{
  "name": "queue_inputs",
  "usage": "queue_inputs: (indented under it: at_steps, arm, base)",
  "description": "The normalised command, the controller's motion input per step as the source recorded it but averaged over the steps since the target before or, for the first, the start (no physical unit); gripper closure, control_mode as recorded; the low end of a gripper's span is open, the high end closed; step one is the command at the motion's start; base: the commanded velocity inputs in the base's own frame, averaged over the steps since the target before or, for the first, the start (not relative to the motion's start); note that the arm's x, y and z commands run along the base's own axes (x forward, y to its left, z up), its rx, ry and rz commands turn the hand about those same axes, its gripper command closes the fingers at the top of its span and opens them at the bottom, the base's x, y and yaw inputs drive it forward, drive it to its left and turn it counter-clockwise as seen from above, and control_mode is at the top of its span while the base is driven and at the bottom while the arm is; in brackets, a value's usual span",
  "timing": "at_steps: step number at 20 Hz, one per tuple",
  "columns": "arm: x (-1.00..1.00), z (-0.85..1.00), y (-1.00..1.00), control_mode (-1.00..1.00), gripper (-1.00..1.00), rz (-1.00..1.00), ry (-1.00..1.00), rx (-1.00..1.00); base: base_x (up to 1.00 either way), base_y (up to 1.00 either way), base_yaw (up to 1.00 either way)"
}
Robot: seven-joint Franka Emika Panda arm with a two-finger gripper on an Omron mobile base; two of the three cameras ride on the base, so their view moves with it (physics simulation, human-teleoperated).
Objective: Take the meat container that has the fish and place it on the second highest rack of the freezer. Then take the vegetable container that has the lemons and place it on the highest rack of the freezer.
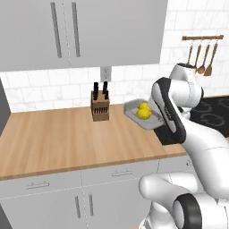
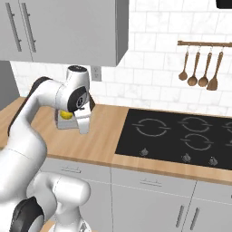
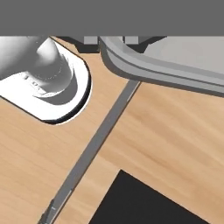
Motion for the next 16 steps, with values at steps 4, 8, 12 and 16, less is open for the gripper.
queue_inputs:
  at_steps: [4,8,12,16]
  arm:
    - [-0.5,0.76,0.15,-1.0,1.0,0.39,0.03,0.0]
    - [-0.57,0.41,0.24,-1.0,1.0,0.39,0.0,0.0]
    - [-0.8,0.06,0.21,-1.0,1.0,0.25,-0.02,0.01]
    - [-0.8,0.0,0.2,-1.0,1.0,0.14,-0.02,0.03]
  base:
    - [0.0,0.0,0.0]
    - [0.0,0.0,0.0]
    - [0.0,0.0,0.0]
    - [0.0,0.0,0.0]
